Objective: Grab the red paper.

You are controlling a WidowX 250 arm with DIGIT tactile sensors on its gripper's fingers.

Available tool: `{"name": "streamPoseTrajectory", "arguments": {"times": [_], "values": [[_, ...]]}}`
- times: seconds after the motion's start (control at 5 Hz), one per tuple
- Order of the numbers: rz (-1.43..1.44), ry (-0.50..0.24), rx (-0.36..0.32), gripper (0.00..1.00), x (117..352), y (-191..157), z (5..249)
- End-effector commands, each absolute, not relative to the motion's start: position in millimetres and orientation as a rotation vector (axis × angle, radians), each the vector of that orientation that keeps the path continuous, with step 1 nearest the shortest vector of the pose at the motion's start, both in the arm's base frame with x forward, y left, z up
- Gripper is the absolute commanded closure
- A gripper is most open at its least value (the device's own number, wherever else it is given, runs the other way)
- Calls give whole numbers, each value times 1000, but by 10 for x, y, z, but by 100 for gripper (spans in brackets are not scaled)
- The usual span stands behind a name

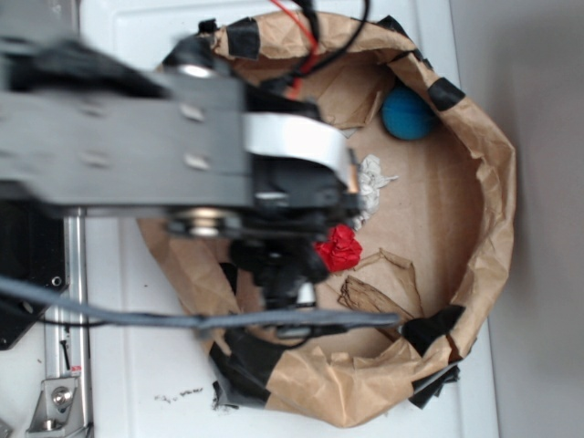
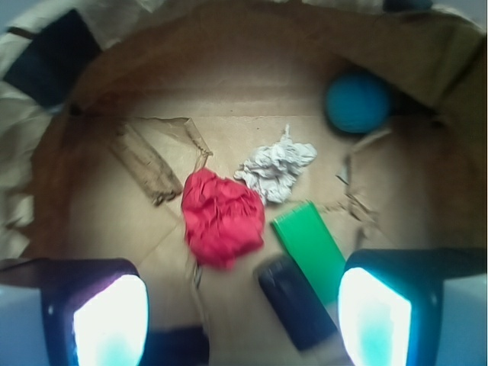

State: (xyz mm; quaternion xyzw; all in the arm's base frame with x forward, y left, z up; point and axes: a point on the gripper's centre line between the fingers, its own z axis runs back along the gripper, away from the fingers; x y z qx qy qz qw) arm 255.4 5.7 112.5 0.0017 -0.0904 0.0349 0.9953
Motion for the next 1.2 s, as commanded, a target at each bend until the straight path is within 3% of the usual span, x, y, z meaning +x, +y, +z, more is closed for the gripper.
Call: {"name": "streamPoseTrajectory", "arguments": {"times": [0.0,0.2,0.4,0.6,0.8,1.0], "values": [[-33,-184,-22,0,2626,-186,675],[-68,-185,26,0,2691,-185,504],[-70,-228,69,10,2721,-179,375],[-60,-240,100,100,2731,-169,354],[4,-236,69,100,2749,-72,692],[110,-189,21,100,2748,61,1186]]}}
